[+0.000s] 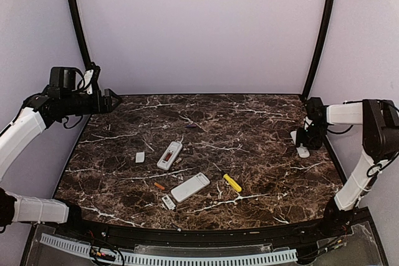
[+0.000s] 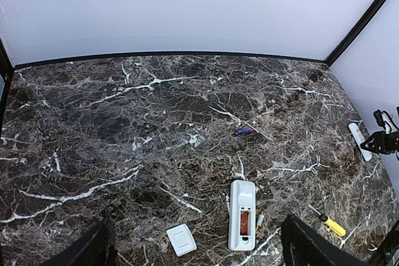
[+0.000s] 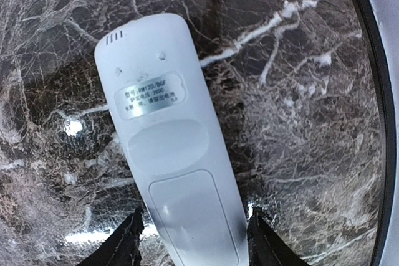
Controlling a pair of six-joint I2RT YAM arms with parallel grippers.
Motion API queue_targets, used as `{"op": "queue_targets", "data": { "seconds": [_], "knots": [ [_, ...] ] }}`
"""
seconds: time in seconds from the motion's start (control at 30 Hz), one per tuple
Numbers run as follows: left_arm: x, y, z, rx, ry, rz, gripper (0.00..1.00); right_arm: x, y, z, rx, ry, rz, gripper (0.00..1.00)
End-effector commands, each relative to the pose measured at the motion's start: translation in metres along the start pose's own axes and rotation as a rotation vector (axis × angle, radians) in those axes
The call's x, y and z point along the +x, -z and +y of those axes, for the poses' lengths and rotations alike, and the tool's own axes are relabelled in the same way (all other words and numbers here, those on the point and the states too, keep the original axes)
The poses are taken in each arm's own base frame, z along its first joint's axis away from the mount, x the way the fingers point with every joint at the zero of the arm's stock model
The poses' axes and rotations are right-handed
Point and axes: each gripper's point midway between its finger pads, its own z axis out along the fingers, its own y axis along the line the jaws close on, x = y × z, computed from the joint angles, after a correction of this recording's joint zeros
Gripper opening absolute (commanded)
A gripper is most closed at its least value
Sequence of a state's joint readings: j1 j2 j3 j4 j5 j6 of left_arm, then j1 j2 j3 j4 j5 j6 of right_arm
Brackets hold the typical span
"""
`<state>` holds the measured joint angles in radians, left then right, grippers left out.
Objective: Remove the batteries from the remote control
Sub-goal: Pick up the remote control from the corner of the board.
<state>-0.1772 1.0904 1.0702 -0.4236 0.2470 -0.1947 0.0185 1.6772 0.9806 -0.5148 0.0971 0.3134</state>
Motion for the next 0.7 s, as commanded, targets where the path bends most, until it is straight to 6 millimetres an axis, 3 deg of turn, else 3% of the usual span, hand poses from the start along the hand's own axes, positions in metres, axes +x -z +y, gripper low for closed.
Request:
{"op": "queue_targets", "data": {
  "seconds": [0.0, 0.6, 0.67],
  "knots": [
    [0.008, -0.005, 0.002, 0.003, 0.009, 0.023, 0.91, -0.009, -0.004, 0.005, -0.020, 0.010, -0.013, 0.54],
    [0.009, -0.009, 0.003, -0.001, 0.010, 0.034, 0.91, -0.001, -0.022, 0.007, -0.019, 0.031, 0.046, 0.56],
    [0.009, -0.009, 0.004, -0.001, 0.011, 0.035, 0.91, -0.001, -0.022, 0.007, -0.022, 0.035, 0.046, 0.53]
  ]
}}
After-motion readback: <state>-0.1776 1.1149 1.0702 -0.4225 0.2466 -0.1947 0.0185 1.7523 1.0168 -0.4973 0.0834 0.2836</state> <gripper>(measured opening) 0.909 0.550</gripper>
